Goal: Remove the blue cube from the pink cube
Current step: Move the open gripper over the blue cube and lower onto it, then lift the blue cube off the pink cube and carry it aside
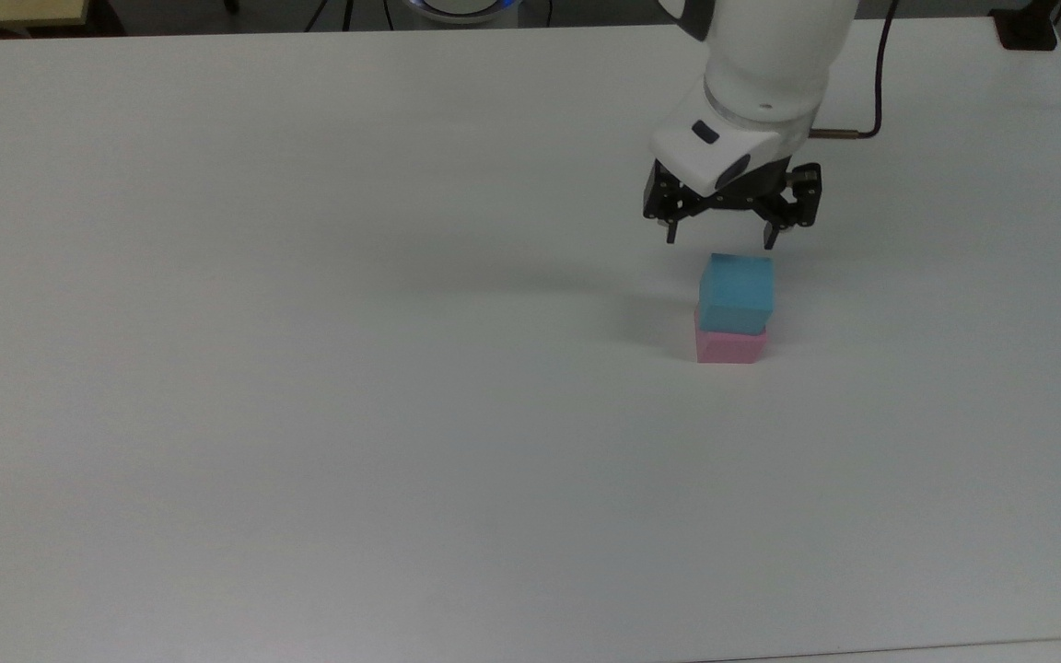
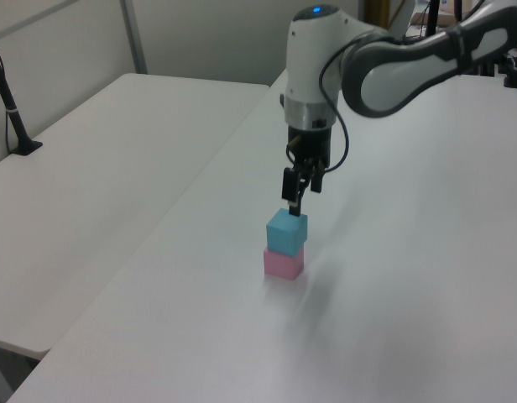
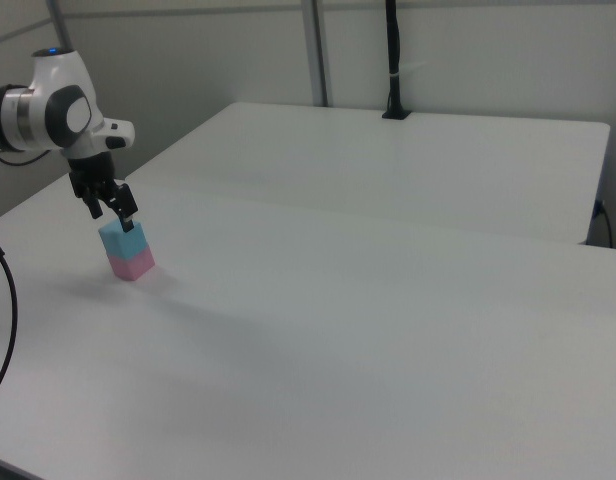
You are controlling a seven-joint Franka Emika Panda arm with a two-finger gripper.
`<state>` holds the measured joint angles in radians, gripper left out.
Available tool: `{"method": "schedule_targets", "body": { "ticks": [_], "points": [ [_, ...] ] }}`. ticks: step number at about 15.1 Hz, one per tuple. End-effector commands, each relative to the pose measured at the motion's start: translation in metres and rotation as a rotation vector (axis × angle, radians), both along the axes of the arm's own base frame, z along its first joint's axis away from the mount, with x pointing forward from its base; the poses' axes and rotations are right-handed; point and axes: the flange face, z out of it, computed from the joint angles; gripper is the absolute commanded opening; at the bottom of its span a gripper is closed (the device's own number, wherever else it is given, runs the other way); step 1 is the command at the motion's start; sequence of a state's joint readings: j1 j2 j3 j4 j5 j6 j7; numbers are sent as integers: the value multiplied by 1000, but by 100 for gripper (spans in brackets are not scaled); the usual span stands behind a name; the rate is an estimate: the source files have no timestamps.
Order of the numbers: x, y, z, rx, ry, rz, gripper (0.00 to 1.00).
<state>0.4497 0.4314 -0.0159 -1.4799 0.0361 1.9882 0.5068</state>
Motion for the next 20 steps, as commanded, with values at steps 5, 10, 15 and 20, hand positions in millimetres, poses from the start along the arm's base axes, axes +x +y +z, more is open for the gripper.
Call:
{"method": "schedule_targets", "body": {
  "ticks": [5,10,15,20],
  "points": [
    [8,36,-27,30,-76,-26,100],
    [13,30,-41,-29,-89,8,50],
    [18,-14,-1,-47,-71,103,25],
    [45,-112,-13,-95,-11,277,29]
  ]
}}
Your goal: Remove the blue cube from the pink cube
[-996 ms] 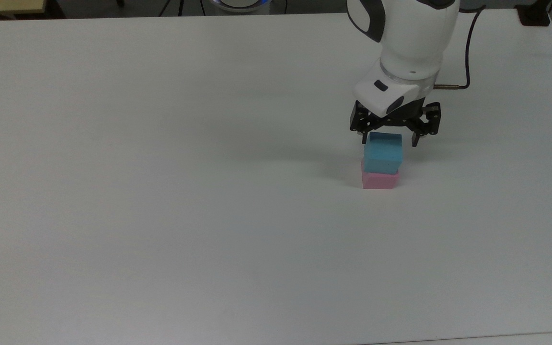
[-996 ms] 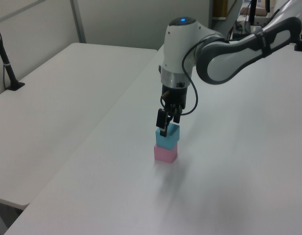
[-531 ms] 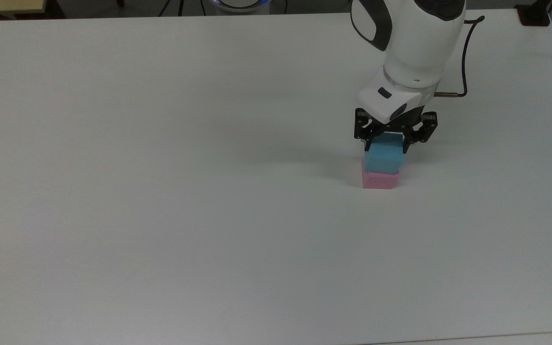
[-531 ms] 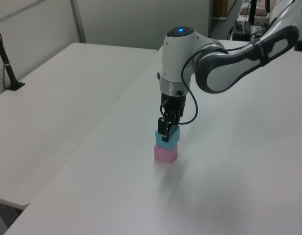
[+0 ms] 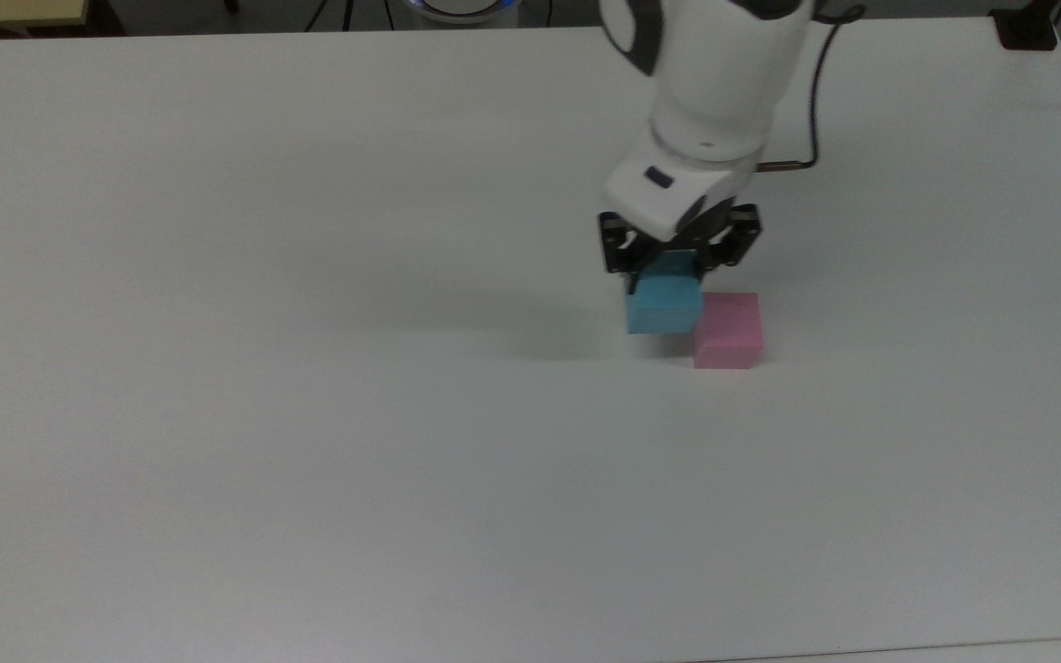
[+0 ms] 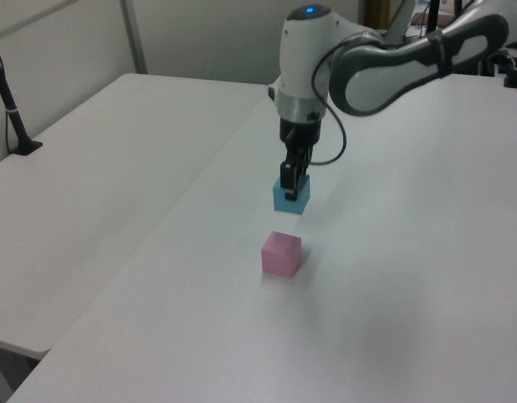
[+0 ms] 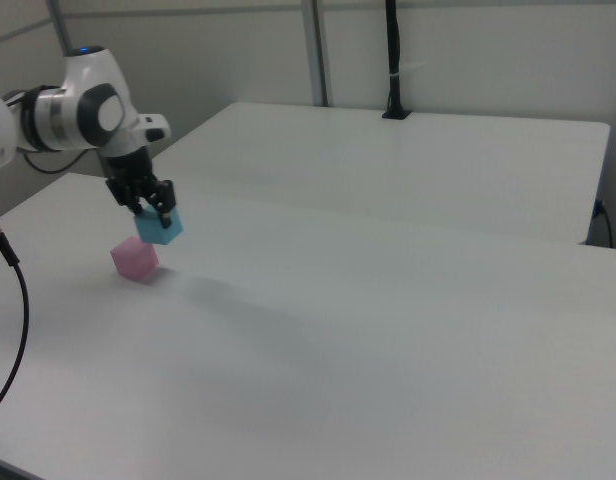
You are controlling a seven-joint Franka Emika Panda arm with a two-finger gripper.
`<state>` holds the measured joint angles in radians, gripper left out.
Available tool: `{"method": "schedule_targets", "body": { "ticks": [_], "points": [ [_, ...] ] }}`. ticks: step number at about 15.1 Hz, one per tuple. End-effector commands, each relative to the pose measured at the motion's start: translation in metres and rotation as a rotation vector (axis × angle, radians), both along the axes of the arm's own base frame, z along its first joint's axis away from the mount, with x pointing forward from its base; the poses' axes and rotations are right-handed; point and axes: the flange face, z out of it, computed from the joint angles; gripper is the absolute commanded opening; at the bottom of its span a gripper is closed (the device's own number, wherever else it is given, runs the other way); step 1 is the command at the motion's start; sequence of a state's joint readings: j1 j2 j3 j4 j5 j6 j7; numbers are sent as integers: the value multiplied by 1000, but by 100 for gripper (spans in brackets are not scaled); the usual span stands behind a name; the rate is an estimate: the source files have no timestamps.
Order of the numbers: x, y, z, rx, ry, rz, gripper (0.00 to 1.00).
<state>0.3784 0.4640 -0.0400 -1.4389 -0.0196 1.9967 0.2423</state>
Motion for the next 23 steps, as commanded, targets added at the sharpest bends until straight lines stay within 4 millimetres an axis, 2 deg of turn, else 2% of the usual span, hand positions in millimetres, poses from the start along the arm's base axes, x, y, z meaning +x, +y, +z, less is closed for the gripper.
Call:
{"method": "schedule_targets", "body": {
  "ticks": [1,3,4,5,7,8,11,14,16,21,23],
  "points": [
    [16,-67,-26,-33,52,97,29],
    [24,-89,-51,-47,78,84,32],
    [31,-106,-60,-45,62,61,34],
    [32,-116,-65,-44,64,53,45],
    [32,-126,-66,-44,75,61,88],
    [32,-130,-63,-44,73,57,100],
    [30,-136,-54,-44,65,39,100],
    [23,-150,-12,-39,44,15,100],
    [5,-163,38,-39,55,-3,100],
    [-50,-229,132,-36,115,-96,100],
    [-61,-239,146,-34,121,-111,100]
  ]
}}
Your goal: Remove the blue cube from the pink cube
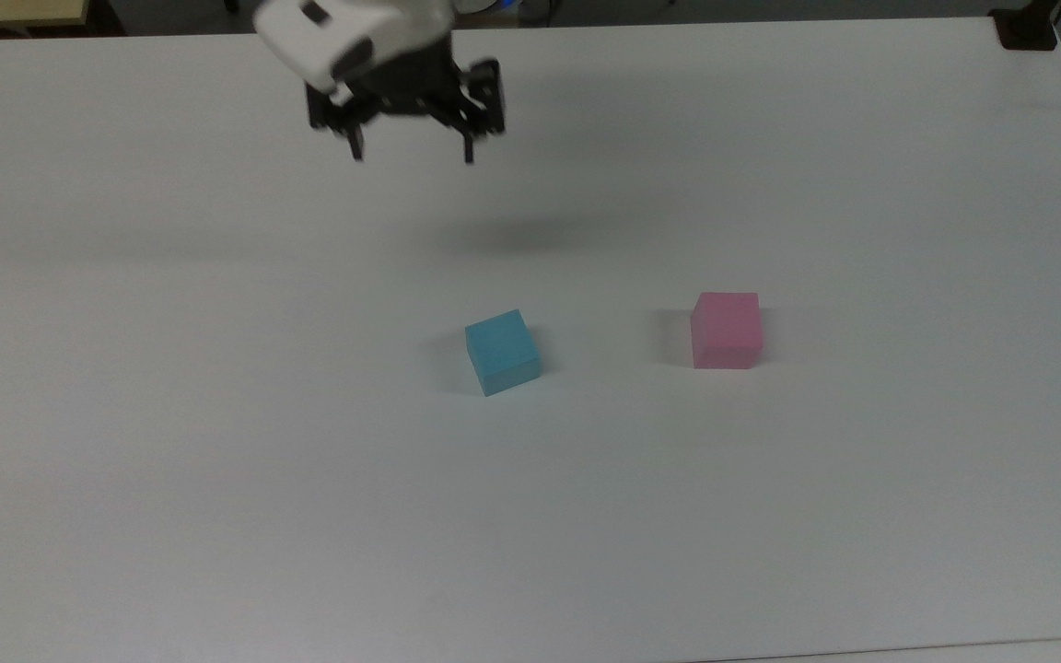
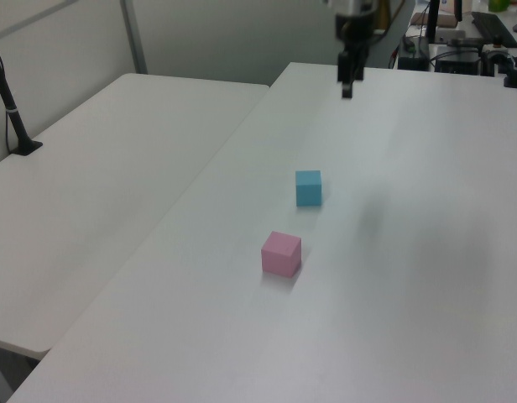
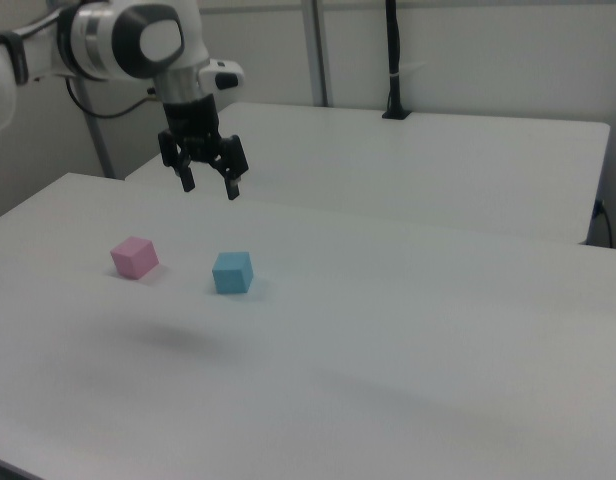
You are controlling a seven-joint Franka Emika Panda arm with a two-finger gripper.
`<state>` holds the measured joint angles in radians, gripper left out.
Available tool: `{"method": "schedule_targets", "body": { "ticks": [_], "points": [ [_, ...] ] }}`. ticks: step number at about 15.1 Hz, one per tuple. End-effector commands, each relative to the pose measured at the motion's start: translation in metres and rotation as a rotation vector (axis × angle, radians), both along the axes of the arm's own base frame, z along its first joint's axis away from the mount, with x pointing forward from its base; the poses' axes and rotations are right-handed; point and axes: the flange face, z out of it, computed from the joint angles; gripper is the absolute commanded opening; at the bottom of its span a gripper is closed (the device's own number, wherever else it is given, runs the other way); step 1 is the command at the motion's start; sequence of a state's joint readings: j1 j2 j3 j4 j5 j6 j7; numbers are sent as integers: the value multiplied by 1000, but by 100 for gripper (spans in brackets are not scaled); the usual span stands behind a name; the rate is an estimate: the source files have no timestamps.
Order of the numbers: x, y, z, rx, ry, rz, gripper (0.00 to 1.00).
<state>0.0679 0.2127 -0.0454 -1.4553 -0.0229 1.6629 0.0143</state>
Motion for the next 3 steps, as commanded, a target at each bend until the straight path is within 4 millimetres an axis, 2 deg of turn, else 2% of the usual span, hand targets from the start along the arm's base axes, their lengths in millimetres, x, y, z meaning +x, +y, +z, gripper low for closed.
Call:
{"method": "schedule_targets", "body": {
  "ticks": [1,3],
  "points": [
    [-26,-21,21,-8,18,-19,100],
    [-28,-25,26,-7,11,-25,100]
  ]
}}
